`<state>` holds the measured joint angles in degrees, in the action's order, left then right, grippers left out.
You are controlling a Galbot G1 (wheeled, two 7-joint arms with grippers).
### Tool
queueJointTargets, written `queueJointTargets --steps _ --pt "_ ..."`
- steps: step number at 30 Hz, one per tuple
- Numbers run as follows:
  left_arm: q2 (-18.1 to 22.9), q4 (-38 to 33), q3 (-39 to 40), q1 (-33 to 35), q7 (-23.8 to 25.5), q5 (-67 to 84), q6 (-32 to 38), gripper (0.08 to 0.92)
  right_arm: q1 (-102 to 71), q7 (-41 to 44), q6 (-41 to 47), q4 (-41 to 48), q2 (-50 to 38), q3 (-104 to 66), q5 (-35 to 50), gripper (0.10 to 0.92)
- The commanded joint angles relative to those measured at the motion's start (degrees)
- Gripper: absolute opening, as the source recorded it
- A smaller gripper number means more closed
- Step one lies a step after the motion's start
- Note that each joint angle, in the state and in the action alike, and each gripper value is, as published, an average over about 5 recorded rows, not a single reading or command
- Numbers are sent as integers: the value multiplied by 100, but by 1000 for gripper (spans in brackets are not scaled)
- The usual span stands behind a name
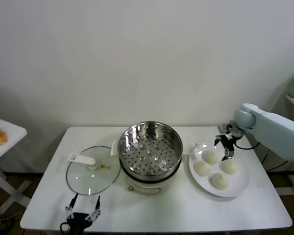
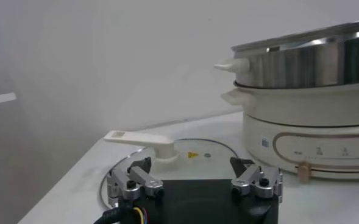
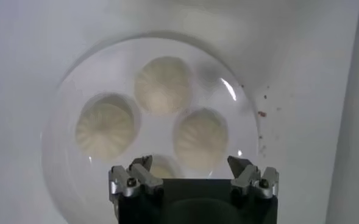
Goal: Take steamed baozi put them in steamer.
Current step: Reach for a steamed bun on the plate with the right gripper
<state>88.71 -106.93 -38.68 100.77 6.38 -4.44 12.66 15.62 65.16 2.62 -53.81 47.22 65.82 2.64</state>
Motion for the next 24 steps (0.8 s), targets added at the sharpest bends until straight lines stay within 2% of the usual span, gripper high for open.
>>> queueJointTargets --steps 1,24 --pt "-11 12 -17 3 0 -4 -3 823 -105 65 -67 694 421 -10 -181 823" --pt "-21 134 -37 -30 -5 -55 44 823 -907 -128 -172 1265 786 -971 -572 823"
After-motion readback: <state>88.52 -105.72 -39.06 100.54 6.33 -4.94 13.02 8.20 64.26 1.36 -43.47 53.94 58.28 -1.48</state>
